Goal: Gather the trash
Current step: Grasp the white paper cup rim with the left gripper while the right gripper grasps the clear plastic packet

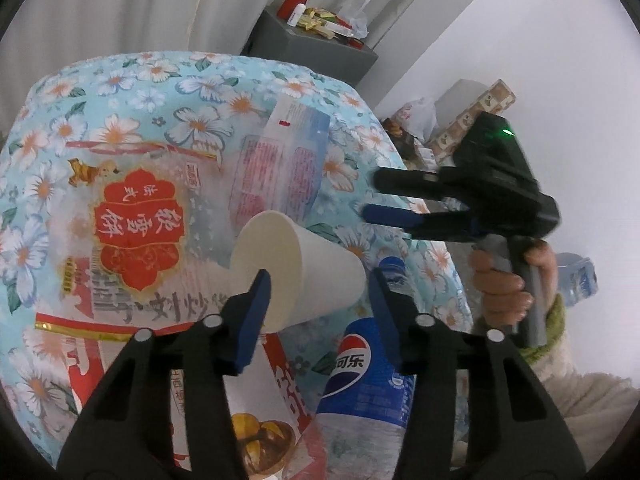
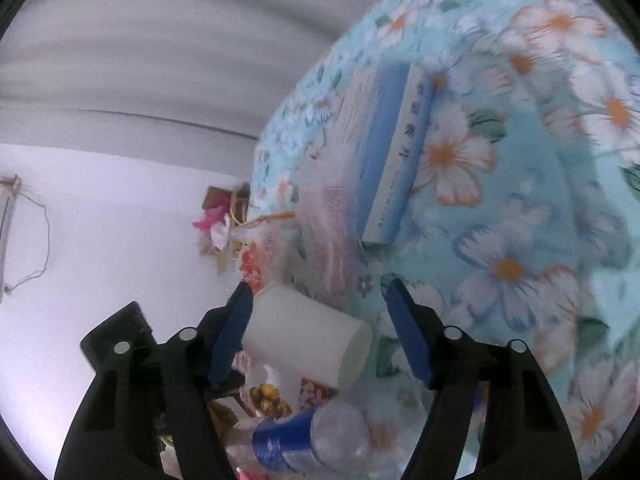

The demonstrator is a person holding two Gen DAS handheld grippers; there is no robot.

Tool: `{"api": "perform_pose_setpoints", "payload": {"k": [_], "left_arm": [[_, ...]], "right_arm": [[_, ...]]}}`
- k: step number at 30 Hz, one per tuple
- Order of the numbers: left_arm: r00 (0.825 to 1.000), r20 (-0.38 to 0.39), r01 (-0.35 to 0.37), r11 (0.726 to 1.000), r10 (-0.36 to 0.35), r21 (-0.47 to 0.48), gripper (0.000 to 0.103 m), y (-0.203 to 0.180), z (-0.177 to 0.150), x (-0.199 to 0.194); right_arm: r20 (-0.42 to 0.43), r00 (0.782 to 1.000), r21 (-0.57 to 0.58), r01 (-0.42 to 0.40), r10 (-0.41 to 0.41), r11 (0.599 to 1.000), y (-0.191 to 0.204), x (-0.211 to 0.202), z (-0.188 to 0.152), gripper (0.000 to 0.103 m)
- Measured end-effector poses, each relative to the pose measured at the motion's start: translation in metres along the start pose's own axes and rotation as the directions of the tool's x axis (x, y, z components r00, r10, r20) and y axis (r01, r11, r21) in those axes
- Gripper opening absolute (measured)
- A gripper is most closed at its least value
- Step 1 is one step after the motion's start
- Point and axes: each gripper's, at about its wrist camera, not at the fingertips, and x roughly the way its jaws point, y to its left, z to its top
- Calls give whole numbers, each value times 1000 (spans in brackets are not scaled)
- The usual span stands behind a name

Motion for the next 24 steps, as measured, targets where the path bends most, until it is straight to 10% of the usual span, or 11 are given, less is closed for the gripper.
{"api": "perform_pose_setpoints", "payload": {"k": [15,24], "left_arm": [[998,-5,66,998,-66,7,19,2,-2,6],[997,13,78,997,-78,10,3,2,-2,3]], "right_arm": [[-89,992,30,91,-88,995,-1,48,14,43],[-97,994,39,62,-58,997,-9,59,14,12]]}}
